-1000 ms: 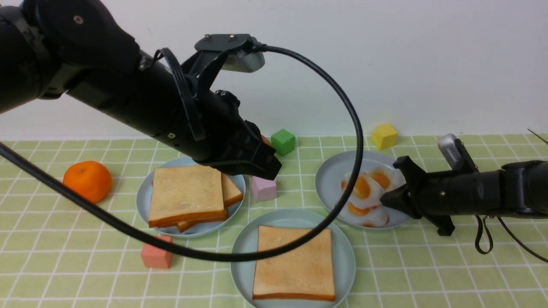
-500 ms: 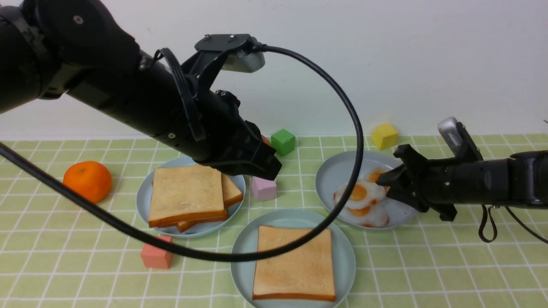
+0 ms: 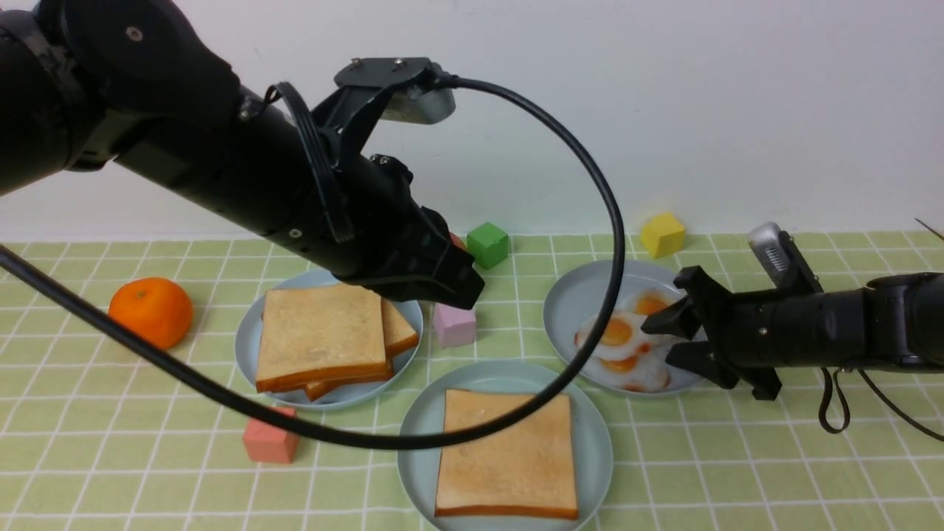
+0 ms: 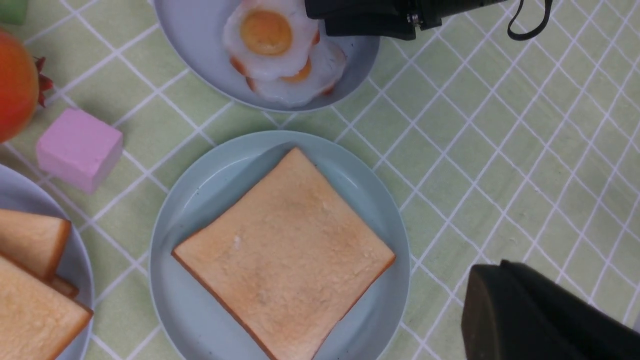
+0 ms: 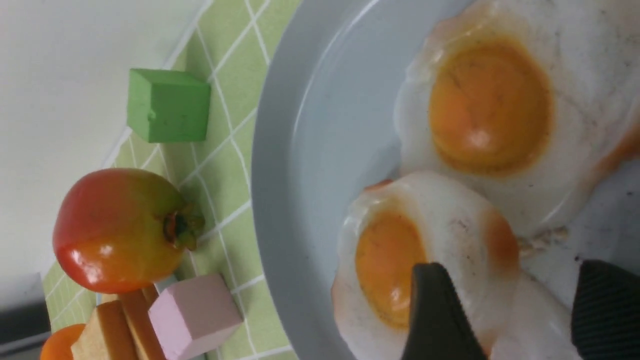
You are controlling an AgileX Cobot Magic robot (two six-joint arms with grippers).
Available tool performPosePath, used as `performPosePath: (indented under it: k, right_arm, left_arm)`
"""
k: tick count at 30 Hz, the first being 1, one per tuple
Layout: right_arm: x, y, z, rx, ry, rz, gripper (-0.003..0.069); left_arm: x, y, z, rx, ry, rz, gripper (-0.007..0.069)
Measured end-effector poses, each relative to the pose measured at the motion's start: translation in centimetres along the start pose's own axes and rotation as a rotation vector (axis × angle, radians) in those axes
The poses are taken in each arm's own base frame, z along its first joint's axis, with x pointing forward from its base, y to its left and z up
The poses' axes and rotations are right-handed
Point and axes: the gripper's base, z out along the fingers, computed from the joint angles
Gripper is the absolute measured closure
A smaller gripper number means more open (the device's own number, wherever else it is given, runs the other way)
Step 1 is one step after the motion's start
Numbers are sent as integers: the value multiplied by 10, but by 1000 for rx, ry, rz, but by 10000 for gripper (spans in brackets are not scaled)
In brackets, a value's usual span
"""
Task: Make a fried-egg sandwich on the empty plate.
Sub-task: Use the right arm to grab a fried egg
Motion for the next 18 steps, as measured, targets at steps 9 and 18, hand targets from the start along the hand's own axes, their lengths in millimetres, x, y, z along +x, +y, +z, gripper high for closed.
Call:
performPosePath:
  k: [9, 18]
  right_arm:
    - [0, 0, 0, -5, 4, 29, 292]
    - [-3, 6, 0, -24, 0, 38, 292]
  left_arm:
    - [0, 1, 1, 0, 1, -1, 634]
    - [2, 4, 9, 5, 25, -24, 627]
